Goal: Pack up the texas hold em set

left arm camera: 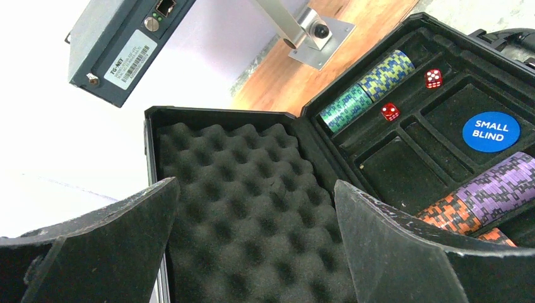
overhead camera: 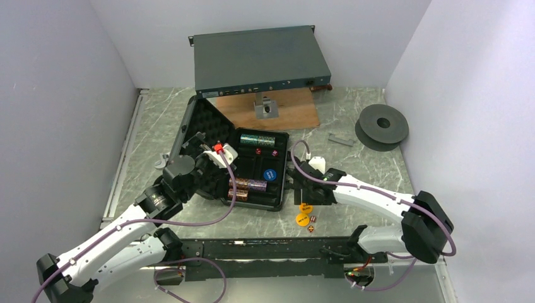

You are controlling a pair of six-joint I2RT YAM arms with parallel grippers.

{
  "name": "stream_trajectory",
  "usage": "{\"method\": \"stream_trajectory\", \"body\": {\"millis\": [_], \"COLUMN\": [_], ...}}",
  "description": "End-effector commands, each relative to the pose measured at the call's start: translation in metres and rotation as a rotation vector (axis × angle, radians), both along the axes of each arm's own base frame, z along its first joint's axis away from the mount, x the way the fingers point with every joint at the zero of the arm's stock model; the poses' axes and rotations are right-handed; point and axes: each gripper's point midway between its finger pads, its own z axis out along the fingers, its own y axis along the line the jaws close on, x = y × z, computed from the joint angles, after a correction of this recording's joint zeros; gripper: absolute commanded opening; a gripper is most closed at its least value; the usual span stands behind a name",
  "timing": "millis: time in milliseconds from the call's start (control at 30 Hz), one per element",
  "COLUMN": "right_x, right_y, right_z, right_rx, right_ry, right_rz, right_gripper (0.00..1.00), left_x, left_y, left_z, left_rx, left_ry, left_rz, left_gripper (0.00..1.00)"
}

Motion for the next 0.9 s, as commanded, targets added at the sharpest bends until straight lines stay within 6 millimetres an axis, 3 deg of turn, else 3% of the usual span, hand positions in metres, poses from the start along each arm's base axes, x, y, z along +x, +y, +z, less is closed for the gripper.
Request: {"method": "stream_trajectory", "body": {"millis": [0, 867], "right_x": [0.004, -0.005], "right_y": [0.013, 0.017], "right_z": [-0.009, -0.040], "right_rx": [0.058, 0.053], "right_ry": [-0.001, 0.070], "right_rz": [-0.009, 0.020], "right_gripper": [0.73, 0.71], "left_x": [0.000, -0.001], "left_y": [0.001, 0.000], "left_z": [0.014, 0.015], "left_rx": [-0.021, -0.023], "left_ry": [-0.041, -0.039], "left_rz": [-0.003, -0.012], "left_gripper": [1.00, 1.00]}}
